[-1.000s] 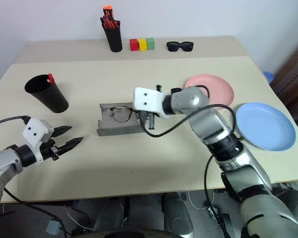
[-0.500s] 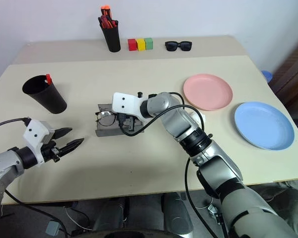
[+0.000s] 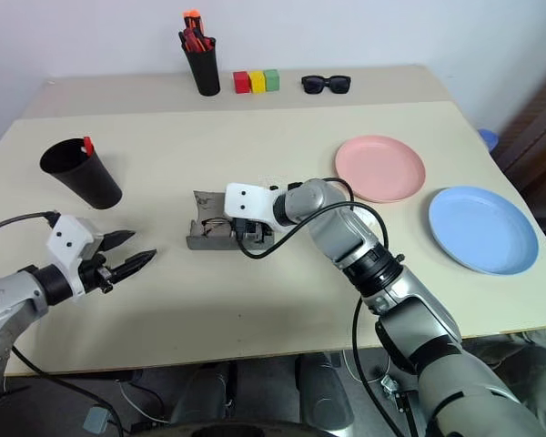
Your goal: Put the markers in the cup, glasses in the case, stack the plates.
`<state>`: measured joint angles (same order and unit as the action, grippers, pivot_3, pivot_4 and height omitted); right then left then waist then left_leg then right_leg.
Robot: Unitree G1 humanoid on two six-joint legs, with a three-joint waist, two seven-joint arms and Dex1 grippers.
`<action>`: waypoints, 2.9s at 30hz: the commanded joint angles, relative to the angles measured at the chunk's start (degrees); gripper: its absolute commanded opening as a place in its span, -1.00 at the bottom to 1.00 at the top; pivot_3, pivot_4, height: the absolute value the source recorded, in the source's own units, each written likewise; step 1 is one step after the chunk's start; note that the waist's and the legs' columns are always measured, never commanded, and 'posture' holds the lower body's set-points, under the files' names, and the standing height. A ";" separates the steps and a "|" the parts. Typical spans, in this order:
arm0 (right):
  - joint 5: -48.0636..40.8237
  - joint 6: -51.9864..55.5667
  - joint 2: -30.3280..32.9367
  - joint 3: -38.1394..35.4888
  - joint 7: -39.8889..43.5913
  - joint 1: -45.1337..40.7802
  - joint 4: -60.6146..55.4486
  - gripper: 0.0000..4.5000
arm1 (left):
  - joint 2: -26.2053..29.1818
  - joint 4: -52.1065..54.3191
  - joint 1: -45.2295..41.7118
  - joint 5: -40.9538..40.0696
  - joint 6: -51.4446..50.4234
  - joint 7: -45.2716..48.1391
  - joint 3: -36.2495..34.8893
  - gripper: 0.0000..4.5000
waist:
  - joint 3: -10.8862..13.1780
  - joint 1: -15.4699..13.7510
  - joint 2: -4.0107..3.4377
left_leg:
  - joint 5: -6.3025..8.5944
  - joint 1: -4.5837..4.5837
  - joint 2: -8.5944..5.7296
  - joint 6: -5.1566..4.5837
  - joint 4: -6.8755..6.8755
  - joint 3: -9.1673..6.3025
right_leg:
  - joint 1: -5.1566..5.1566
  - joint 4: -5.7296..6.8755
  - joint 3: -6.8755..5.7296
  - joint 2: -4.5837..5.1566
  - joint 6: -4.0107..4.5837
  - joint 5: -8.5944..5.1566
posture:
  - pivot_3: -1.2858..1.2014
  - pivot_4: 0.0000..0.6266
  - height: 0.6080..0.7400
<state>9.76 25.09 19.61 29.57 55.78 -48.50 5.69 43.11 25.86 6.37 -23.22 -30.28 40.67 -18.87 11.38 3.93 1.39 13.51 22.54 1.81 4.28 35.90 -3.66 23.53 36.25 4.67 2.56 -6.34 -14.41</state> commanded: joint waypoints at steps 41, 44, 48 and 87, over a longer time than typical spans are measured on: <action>-14.21 3.49 19.29 -24.40 -8.77 29.93 -28.51 0.55 | -4.58 -24.98 -41.14 7.41 -4.10 23.25 28.98 -0.97 | -0.03 -0.60 0.07 | 0.01 0.08 -0.04 -0.03 0.13 -0.13 | -0.09 -0.02 -0.01 -0.05 -0.19 0.03 | 0.03 -0.52 1.00; -12.74 6.04 19.83 -24.03 -10.15 26.79 -24.92 0.55 | -3.74 -21.18 -38.12 7.50 -3.66 22.07 28.32 -0.97 | -0.03 -0.94 0.06 | 0.01 0.08 -0.05 -0.03 0.15 -0.09 | -0.10 -0.03 0.00 -0.02 -0.08 -0.03 | 0.03 -0.52 1.00; -8.49 10.13 19.97 -23.13 -14.51 18.92 -15.45 0.55 | -4.55 -16.70 -32.72 8.29 2.37 17.76 24.91 -0.97 | -0.02 -1.31 0.05 | 0.01 0.07 -0.04 -0.03 0.12 -0.06 | -0.07 -0.04 0.01 -0.01 -0.07 -0.02 | 0.03 -0.52 1.00; -7.07 11.09 37.09 -43.42 -9.06 33.14 -20.74 -0.98 | -7.44 -8.89 -24.57 3.91 5.16 7.51 19.69 -1.00 | 0.02 -2.85 -0.07 | 0.02 0.16 -0.08 -0.05 0.18 -0.04 | -0.08 -0.15 0.01 0.02 -0.08 -0.03 | 0.03 -0.52 1.00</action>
<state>3.68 34.81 55.29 -9.44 45.75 -16.83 -11.10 35.75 17.01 -17.04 -19.21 -27.17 47.54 1.06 11.41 1.08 1.32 13.53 22.70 1.74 4.24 36.07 -3.68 23.44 36.11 4.68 2.58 -6.42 -14.44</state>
